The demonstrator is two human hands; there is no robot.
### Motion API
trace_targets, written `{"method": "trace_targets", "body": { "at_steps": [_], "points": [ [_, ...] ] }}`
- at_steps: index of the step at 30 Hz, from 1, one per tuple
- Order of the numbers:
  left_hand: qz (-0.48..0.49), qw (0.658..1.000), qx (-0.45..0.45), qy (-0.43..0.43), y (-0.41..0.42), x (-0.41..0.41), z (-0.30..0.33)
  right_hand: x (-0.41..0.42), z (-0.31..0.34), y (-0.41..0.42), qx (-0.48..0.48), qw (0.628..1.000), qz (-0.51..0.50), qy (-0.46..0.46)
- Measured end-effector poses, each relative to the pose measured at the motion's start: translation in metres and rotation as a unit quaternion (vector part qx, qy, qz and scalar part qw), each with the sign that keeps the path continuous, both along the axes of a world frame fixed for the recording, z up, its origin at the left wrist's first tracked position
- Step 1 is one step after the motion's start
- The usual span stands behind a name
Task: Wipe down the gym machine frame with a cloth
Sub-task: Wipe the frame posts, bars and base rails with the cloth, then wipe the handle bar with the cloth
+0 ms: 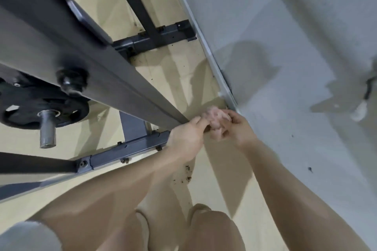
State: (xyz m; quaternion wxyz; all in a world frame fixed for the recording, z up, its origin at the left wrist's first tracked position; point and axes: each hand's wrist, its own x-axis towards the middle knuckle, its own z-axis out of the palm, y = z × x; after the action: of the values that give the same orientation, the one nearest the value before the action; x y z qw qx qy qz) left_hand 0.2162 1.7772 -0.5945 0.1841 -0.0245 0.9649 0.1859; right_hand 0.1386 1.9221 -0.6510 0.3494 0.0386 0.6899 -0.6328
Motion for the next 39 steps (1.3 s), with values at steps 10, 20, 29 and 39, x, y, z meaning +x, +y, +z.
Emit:
{"method": "trace_targets", "body": {
  "at_steps": [10,20,29,39],
  "points": [
    [0.155,0.942,0.296,0.036,0.011,0.013,0.360,0.034,0.404,0.014,-0.007,0.990,0.130,0.053],
    [0.197,0.923,0.329,0.021,-0.050,0.081,0.534,0.039,0.590,-0.023,-0.032,0.961,0.245,0.125],
    [0.281,0.857,0.432,0.014,-0.079,0.163,0.556,0.091,0.610,-0.082,-0.005,0.913,0.355,0.202],
    [0.259,0.890,0.374,0.009,-0.137,0.270,0.542,0.180,0.631,-0.161,0.095,0.818,0.483,0.297]
  ]
}}
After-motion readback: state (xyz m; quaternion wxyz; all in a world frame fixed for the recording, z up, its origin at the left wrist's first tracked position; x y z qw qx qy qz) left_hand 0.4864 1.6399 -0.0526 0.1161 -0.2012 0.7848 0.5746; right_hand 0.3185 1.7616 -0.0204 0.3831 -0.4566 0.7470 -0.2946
